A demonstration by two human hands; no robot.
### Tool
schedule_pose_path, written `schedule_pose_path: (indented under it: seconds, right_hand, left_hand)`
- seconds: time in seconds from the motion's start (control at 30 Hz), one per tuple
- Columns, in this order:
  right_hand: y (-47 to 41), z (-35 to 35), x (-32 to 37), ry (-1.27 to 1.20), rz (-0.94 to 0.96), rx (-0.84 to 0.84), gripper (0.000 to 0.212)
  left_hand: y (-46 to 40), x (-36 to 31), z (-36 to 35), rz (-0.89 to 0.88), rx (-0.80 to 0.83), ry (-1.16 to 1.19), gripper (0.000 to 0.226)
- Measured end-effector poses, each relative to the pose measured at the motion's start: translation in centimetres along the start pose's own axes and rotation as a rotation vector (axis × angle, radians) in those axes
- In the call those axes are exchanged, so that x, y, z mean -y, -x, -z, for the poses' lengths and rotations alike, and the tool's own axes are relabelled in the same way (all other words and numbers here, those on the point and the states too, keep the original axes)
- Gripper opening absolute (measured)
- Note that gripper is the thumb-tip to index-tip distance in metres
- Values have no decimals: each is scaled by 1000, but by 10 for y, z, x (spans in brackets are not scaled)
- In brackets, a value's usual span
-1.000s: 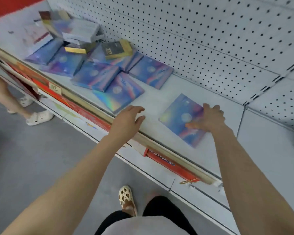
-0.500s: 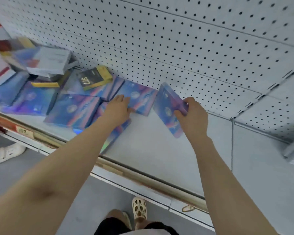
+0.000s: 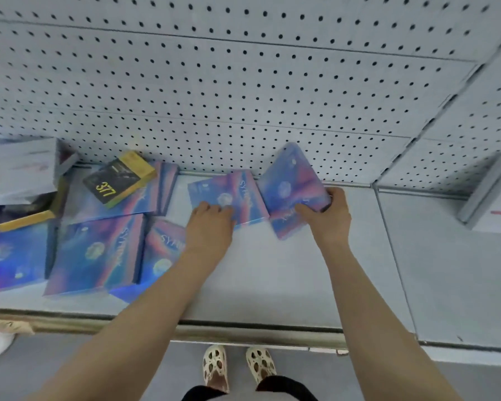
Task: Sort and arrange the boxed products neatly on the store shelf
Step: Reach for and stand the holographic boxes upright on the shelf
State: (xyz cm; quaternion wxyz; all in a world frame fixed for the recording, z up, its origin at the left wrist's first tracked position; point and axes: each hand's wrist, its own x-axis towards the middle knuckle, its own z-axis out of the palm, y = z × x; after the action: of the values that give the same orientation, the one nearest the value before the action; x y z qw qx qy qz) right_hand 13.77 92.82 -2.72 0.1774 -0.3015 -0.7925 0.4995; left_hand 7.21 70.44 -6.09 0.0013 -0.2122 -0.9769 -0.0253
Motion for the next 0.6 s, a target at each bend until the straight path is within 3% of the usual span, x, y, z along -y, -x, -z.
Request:
schedule_pose_path:
  seconds: [0.17, 0.3, 0.47, 0.6]
  right_hand:
    - [5, 1, -12, -165, -131, -106, 46]
    - [5, 9, -10, -347, -176, -228, 28]
    - [5, 19, -3, -211, -57, -272, 16]
    - [9, 27, 5, -24, -68, -155, 43]
  left_hand:
    - [-52, 38, 0, 9, 194, 75, 88]
    - [-81, 48, 1, -26, 301, 100, 107]
    - [-89, 41, 1, -22, 226, 142, 107]
    - [-95, 32, 15, -27, 131, 154, 87]
